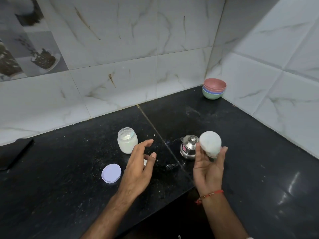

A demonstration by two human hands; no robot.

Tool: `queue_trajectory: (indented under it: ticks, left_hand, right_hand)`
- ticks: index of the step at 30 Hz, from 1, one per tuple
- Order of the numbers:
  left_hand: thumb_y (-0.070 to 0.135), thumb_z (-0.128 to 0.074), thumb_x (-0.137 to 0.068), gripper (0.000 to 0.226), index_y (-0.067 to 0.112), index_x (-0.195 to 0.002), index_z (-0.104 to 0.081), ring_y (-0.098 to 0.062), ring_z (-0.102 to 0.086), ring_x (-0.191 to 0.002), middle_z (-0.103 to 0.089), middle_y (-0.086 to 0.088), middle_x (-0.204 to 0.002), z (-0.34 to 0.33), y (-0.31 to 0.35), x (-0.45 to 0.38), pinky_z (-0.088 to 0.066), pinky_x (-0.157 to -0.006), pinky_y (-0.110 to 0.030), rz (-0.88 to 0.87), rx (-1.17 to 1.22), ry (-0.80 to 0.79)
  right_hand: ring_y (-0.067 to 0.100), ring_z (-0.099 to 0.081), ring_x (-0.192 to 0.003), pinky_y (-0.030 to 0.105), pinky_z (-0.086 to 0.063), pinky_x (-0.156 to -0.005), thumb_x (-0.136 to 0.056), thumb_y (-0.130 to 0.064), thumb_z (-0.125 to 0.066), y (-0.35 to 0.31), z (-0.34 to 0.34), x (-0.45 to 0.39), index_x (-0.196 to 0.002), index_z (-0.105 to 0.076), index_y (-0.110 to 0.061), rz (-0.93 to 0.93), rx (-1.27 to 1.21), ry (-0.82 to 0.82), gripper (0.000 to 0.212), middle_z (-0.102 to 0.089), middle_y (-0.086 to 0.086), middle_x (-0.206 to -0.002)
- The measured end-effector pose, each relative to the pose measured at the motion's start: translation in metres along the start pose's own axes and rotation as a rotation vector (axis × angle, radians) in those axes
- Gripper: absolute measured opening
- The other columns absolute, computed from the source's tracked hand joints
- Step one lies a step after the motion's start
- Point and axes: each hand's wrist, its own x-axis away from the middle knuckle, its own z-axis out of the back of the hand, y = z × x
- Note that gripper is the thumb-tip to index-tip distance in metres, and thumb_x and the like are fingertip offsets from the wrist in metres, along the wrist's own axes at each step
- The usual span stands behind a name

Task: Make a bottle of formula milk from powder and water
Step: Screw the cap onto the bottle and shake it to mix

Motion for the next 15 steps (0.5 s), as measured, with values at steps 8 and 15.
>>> queue_trajectory:
  ticks: [8,15]
  left_hand:
    - [0.026,-0.058,-0.105,0.041,0.047,-0.137,-0.047,0.003,-0.062,-0.101,-0.05,0.03,-0.136,-0.003,0.001,0.001,-0.058,-0.09,-0.041,0.0,-0.013,-0.01]
    - [0.026,-0.058,-0.105,0.041,0.049,-0.136,-0.046,-0.001,-0.063,-0.102,-0.05,0.029,-0.136,-0.002,0.0,0.003,-0.058,-0.09,-0.041,-0.014,-0.017,0.002]
  right_hand:
    - [0.017,-0.069,-0.102,0.043,-0.061,-0.087,-0.082,-0.004,-0.077,-0.019,-0.005,0.006,-0.148,-0.038,-0.038,0.044,0.944,-0.668,0.084,-0.069,-0.011,-0.117]
    - [0.023,-0.072,-0.114,0.035,-0.063,-0.083,-0.105,-0.044,-0.051,-0.023,0.003,-0.017,-0.135,-0.056,-0.011,0.049,-0.04,0.026,0.045,-0.056,0.015,-0.15]
